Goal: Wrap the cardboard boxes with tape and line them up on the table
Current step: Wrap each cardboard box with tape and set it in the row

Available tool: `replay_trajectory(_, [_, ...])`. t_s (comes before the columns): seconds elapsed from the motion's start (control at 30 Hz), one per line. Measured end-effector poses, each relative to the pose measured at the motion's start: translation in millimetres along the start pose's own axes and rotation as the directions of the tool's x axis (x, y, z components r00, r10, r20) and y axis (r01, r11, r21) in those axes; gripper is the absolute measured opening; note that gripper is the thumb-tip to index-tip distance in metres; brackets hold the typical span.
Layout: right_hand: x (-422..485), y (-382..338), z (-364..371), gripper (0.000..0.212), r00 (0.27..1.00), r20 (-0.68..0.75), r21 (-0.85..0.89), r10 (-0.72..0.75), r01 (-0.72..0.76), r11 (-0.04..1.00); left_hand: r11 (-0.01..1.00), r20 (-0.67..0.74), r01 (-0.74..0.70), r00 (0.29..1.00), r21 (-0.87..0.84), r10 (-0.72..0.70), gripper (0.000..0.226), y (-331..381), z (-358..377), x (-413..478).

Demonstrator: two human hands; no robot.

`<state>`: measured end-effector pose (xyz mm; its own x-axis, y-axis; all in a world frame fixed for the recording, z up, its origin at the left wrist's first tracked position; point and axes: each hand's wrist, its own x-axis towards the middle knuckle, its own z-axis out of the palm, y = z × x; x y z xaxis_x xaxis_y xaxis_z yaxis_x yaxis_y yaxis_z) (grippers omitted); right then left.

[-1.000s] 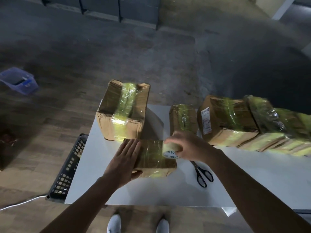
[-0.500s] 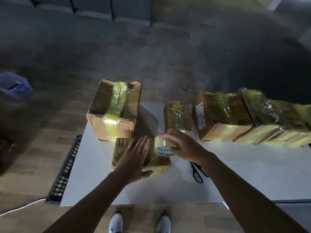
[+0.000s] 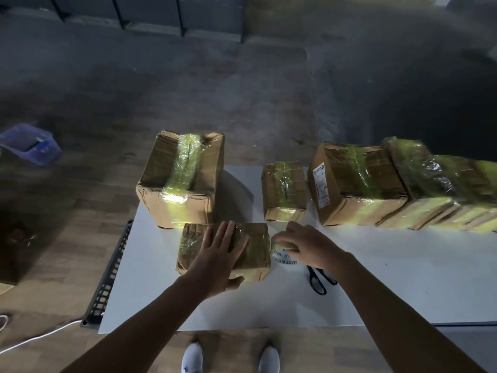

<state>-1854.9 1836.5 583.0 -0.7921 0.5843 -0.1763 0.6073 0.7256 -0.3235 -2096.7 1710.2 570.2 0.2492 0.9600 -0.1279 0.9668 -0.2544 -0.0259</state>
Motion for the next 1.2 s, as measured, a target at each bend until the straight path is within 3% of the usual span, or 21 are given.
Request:
replay_trajectory(0.17, [8, -3, 3, 0.035, 0.993, -0.079, -0.080, -0.093, 0.087, 0.993, 0.987, 0.144, 0.152, 0.979, -0.050, -0.143, 0.108, 31, -25, 36])
replay_trajectory(0.33, [9, -3, 5, 0.036, 0.987, -0.101, -0.016, -0.126, 0.125, 0.992, 0.999, 0.174, -0.002, 0.985, 0.046, -0.006, 0.115, 35, -27, 58])
replay_trajectory(0.43, [2, 2, 10, 0.043, 0.990, -0.128, 0.165, -0.058, 0.079, 0.983, 1.000, 0.167, -0.021, 0.986, -0.008, 0.022, 0.102, 27, -25, 59])
replay_trajectory(0.53, [-7, 1, 10, 0.049, 0.963, -0.267, 0.410, 0.030, 0.086, 0.908, 0.994, 0.126, -0.036, 0.991, -0.100, 0.049, 0.099, 10, -31, 53])
replay_trajectory(0.63, [-3, -7, -5, 0.056, 0.937, -0.341, 0.492, 0.075, 0.110, 0.863, 0.983, 0.079, -0.018, 0.996, -0.181, 0.033, 0.099, -10, -43, 42])
replay_trajectory(0.7, [0, -13, -25, 0.065, 0.959, -0.275, 0.483, 0.068, 0.077, 0.872, 0.973, 0.009, -0.047, 0.999, -0.224, 0.051, 0.099, -17, -51, 31])
replay_trajectory(0.8, [1, -12, -52, 0.061, 0.980, -0.197, 0.366, -0.001, 0.074, 0.928, 0.943, -0.144, -0.057, 0.990, -0.329, 0.010, 0.100, -27, -59, 16])
replay_trajectory(0.93, [-5, -15, -76, 0.056, 0.969, -0.196, 0.160, -0.151, 0.184, 0.970, 0.925, -0.270, -0.086, 0.963, -0.370, -0.018, 0.096, -29, -61, 4])
replay_trajectory(1.0, [-3, -20, -84, 0.055, 0.951, -0.255, 0.153, -0.177, 0.220, 0.963, 0.874, -0.317, -0.103, 0.947, -0.474, -0.061, 0.094, -28, -57, -1])
replay_trajectory(1.13, [9, -41, -86, 0.050, 0.921, -0.376, 0.371, -0.101, 0.249, 0.895, 0.639, -0.261, -0.029, 0.926, -0.769, -0.272, 0.096, -24, -42, -11])
replay_trajectory(1.2, [14, -49, -80, 0.052, 0.933, -0.336, 0.359, -0.129, 0.254, 0.898, 0.640, -0.227, 0.023, 0.925, -0.768, -0.305, 0.097, -23, -33, -16])
